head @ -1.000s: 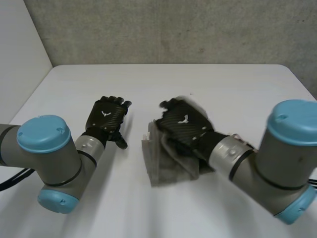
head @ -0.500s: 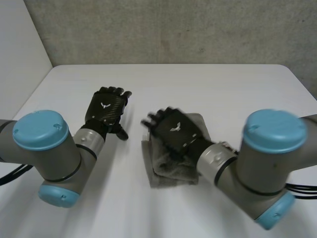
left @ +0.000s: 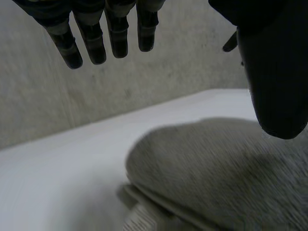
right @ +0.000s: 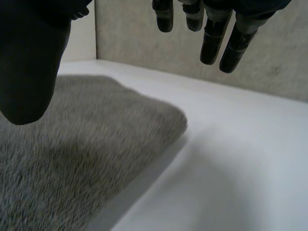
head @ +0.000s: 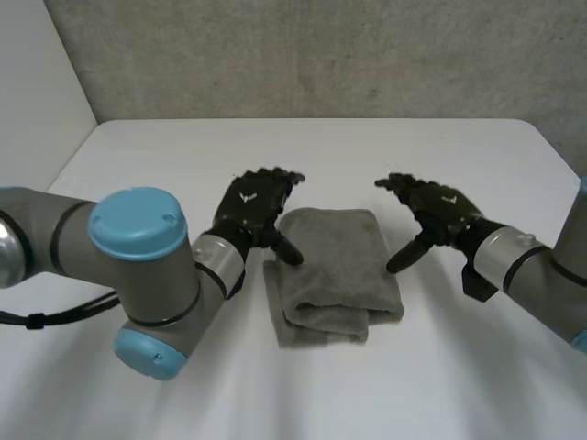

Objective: Fold the towel.

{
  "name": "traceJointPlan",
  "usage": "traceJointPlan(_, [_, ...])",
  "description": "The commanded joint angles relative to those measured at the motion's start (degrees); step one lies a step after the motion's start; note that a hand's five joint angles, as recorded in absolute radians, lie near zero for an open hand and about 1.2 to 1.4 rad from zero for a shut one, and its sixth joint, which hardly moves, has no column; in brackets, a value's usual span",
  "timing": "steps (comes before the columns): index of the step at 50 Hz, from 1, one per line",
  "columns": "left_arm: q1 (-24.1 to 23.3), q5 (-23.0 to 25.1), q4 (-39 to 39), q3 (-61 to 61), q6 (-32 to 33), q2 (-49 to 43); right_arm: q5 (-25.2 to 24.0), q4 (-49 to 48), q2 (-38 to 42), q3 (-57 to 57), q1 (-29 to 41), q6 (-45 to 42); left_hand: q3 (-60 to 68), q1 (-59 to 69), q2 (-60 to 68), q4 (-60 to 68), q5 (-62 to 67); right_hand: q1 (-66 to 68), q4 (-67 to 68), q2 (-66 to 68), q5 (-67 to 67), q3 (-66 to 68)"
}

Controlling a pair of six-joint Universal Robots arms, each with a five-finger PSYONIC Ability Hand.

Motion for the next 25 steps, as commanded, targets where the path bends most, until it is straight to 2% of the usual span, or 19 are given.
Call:
traceJointPlan(1, [-0.13,-0.08,-0.25,-0.83,-0.33,-1.98,-0.62,0.25,4.55,-1.54,0.78,-0.01,-2.82,-1.01,1.60,-3.18,0.62,-5.57,-3.85,-4.93,-3.52,-2.33])
traceJointPlan(14, [-0.13,-0.34,-0.25,-2.68,0.55,-3.04,-1.68,0.16,14.39,-7.78,2.36,-0.80,-2.82,-0.84,1.77,-3.18,0.78,-5.57,-3.85,-4.93,-3.52,-2.33])
traceJointPlan(25, [-0.13,-0.69,0.02,-2.33,2.22,-6.73,-1.24,0.25,16.42,-8.66,2.36,-4.67,-2.82,-0.84,1.77,-3.18,0.78,-5.57,-3.85,-4.93,-3.52,-2.33])
